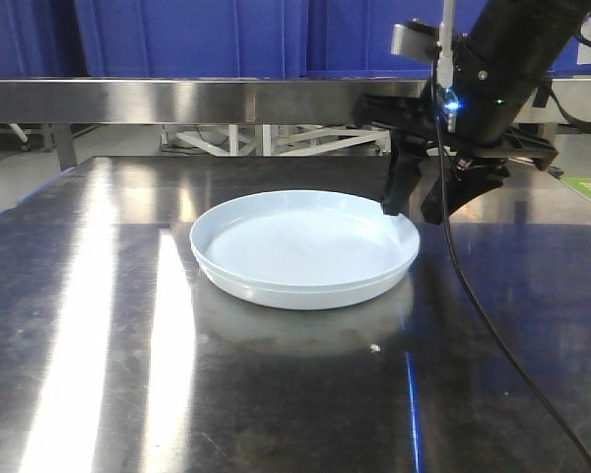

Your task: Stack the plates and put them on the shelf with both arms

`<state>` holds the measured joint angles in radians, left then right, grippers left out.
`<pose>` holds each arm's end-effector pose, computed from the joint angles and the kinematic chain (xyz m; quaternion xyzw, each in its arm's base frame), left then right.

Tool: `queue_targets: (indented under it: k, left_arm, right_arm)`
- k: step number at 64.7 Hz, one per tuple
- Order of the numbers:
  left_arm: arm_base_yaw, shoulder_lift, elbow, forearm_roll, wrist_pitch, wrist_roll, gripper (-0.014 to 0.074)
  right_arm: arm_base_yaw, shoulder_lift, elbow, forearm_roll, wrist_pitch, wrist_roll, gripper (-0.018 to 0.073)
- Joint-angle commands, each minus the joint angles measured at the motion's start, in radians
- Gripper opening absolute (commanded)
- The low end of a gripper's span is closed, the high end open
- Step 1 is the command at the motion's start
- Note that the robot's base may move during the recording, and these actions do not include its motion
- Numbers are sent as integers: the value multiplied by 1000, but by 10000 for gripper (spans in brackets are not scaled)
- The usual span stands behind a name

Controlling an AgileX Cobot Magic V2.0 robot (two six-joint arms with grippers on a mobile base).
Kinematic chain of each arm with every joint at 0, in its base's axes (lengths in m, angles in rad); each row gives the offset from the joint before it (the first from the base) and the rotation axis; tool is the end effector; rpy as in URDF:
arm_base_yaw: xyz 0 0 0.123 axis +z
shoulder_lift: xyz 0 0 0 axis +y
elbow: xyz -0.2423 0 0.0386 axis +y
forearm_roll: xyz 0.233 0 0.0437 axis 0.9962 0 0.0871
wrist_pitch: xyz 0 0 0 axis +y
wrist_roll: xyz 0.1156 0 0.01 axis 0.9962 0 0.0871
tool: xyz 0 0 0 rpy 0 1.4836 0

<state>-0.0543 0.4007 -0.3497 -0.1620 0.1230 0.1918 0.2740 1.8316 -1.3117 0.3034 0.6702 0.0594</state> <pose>0.1421 -0.0100 0.2748 0.0381 0.7356 -0.0152 0.6762 0.3574 0.1228 0.1687 -0.0101 0.9661 0.1551 0.2063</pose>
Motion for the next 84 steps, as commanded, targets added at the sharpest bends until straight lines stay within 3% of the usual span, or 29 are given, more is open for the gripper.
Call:
queue_targets:
  k: [1, 32, 47, 56, 72, 84]
  left_arm:
    - [0, 8, -32, -9, -86, -3, 82]
    - [0, 8, -32, -9, -86, -3, 82]
    - [0, 8, -32, -9, -86, -3, 82]
    - [0, 8, -32, -9, -86, -3, 82]
    - [0, 8, -32, -9, -86, -3, 82]
    - [0, 8, -32, -9, -86, -3, 82]
  right_arm:
    - [8, -30, -25, -3, -16, -8, 373]
    - [29, 0, -25, -6, -16, -8, 347]
    - [30, -6, -25, -6, -25, -5, 39]
    - [28, -55, -25, -21, -69, 18, 56]
    - [23, -203, 15, -225, -195, 163, 56]
    - [23, -365, 192, -235, -438, 277, 56]
